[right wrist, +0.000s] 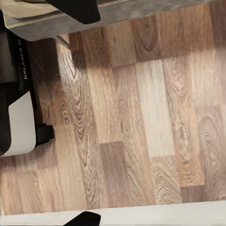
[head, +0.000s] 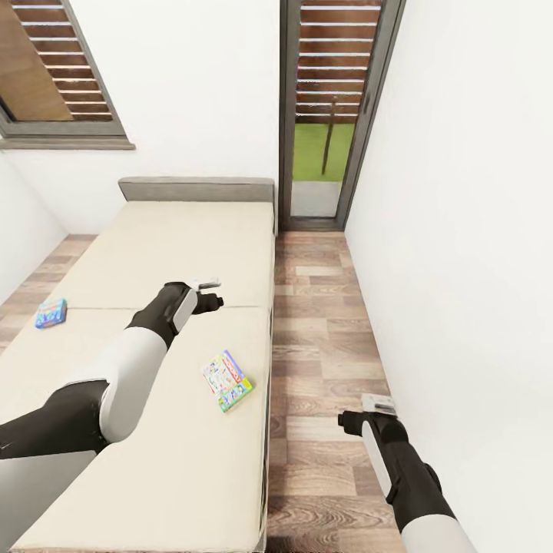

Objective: Put all the toys in the child's room - the three board games (two on the bed and one on the table), the two jigsaw puzzles on the table, and the tennis ball on the table - inside the toy box on the table in the child's room.

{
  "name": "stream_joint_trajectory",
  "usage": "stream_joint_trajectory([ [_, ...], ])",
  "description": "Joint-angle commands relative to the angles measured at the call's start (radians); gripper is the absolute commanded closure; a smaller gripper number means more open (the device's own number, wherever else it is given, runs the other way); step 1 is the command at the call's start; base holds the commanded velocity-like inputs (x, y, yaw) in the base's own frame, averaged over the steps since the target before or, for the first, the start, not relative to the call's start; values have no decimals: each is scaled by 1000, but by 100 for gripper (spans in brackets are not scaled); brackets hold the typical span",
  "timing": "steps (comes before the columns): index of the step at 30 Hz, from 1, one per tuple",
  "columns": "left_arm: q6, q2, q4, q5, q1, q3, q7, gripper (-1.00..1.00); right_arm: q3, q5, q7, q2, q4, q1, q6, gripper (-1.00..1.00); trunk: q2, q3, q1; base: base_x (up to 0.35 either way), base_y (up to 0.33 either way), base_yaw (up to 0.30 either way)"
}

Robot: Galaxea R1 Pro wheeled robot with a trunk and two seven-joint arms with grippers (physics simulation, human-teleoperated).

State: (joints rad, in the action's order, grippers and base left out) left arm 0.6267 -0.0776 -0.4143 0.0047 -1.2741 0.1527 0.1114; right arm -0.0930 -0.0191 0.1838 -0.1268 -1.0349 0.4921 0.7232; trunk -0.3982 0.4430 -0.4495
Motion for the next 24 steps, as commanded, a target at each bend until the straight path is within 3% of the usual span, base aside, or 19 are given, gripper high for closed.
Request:
stream_joint_trajectory([
  [1,5,-3,-1,1,-1,5,3,-100,2,-3,10,-2,-3,1,13,-100,-2,3,0,0,0,0],
  [9,9,-19,-1,0,-1,4,3,-100,13,-13,39,-5,-11,2,50,-100,-2,16,0,0,0,0],
  [24,8,-23,-1,0,-1,4,3,-100,15,-16,43,-5,-13,2,57,-100,-2,41,0,0,0,0],
])
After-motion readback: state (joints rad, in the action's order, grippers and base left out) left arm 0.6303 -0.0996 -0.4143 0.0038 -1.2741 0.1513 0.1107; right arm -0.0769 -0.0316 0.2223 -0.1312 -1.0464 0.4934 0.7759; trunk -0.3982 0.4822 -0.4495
